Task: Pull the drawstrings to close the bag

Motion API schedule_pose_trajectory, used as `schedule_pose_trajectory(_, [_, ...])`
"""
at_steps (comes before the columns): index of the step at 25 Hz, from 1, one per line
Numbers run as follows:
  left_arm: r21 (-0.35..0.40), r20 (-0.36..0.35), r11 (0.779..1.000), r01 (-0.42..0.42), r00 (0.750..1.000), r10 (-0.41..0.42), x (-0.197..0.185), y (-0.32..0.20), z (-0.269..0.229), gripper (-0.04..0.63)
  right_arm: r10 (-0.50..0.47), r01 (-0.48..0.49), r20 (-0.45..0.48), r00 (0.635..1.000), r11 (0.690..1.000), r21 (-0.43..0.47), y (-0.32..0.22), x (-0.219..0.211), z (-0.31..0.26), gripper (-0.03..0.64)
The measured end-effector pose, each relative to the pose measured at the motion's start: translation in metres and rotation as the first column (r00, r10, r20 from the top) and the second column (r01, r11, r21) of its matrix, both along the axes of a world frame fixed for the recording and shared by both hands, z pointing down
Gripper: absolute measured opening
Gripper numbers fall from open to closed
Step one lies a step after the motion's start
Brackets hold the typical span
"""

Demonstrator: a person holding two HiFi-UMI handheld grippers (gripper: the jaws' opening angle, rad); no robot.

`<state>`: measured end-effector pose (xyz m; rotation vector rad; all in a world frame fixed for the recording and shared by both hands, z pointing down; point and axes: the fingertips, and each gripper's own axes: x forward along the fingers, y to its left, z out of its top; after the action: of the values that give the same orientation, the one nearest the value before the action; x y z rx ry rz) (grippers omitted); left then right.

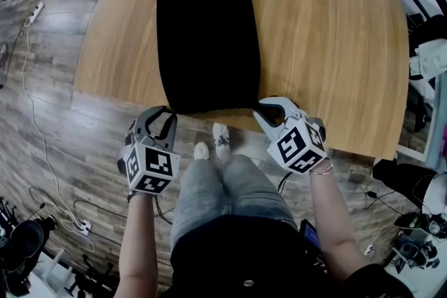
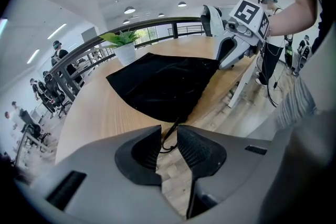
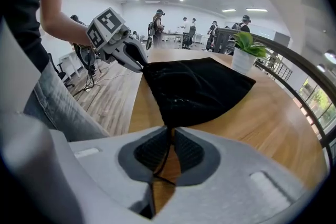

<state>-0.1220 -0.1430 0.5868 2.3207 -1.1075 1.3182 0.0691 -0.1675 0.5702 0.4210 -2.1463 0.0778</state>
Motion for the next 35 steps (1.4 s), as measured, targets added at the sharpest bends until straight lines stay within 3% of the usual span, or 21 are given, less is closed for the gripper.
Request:
schedule_pose_trajectory(10, [0.003, 0.036, 0.999, -0.033, 0.999, 0.033, -0.002, -0.002, -0.001, 0.029, -0.006, 0.008, -0.044, 0.999, 0.999, 0.041, 0.003, -0.002, 0.002, 0.008])
schedule_pose_trajectory(16, [-0.006, 0.038, 0.999, -0.042, 0.998, 0.042, -0.002, -0.001, -0.002, 0.023, 0.018, -0.016, -0.068, 0.998, 0.999, 0.043, 0.007, 0.002, 0.001, 0.005])
schedule_pose_trajectory(23, [0.007, -0.028, 1.0, 0.01, 1.0, -0.01, -0.001, 0.006, -0.011, 0.021, 0.092, -0.09, -0.033, 0.995, 0.993, 0.075, 0.007, 0.006, -0.012, 0.003])
schedule_pose_trajectory(35, [0.047, -0.066, 0.998, 0.039, 0.997, -0.035, -0.005, 0.008, -0.035, 0.021, 0.167, -0.165, 0.0, 0.986, 0.979, 0.121, 0.008, 0.014, -0.037, 0.003])
